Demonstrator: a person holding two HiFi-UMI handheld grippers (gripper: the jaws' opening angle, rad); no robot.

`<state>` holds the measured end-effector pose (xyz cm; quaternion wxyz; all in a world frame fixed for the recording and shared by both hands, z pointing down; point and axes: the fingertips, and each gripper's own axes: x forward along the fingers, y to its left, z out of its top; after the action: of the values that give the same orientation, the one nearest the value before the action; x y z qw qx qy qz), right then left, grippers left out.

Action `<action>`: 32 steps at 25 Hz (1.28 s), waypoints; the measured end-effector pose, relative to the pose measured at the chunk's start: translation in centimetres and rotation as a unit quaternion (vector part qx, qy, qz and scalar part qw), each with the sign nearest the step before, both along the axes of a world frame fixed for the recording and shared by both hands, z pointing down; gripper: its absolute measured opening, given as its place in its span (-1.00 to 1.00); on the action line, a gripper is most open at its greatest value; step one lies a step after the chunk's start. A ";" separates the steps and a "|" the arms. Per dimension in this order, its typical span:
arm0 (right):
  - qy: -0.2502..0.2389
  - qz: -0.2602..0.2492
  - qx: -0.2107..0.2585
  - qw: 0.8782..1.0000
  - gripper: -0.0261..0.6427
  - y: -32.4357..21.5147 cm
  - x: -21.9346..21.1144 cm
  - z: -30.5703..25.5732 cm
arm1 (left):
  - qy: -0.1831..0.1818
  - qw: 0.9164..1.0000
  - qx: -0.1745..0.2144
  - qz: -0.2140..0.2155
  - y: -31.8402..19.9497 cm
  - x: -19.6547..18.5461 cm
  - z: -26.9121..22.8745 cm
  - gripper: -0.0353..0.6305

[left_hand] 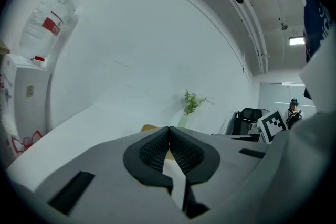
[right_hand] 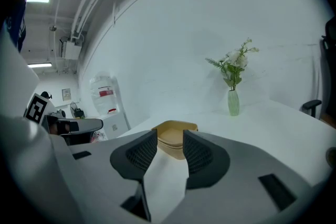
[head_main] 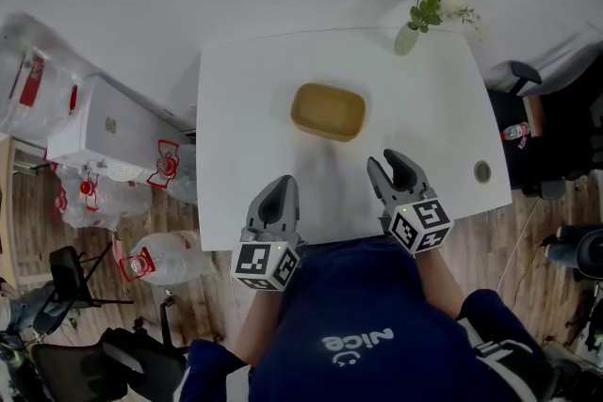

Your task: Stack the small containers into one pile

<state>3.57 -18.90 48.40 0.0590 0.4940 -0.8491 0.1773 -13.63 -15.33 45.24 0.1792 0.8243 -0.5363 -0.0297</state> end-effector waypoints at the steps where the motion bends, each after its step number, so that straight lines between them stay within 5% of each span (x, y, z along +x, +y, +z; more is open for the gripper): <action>1: 0.004 0.001 0.004 1.000 -0.41 0.1 0.0 0.0 | -0.001 1.000 0.000 -0.001 0.0 0.1 0.0 -0.83; 6: 0.027 0.012 0.009 1.000 -0.74 0.5 0.2 0.3 | -0.004 1.000 -0.004 0.001 0.3 0.5 0.5 -0.83; 32: 0.076 -0.019 0.023 0.997 -0.77 2.3 -0.6 0.4 | -0.029 1.000 0.012 0.000 1.6 2.0 0.7 -0.83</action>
<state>2.96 -16.60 48.82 0.1155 0.4914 -0.8551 0.1181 -11.63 -13.73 45.93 0.1540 0.8271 -0.5405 -0.0119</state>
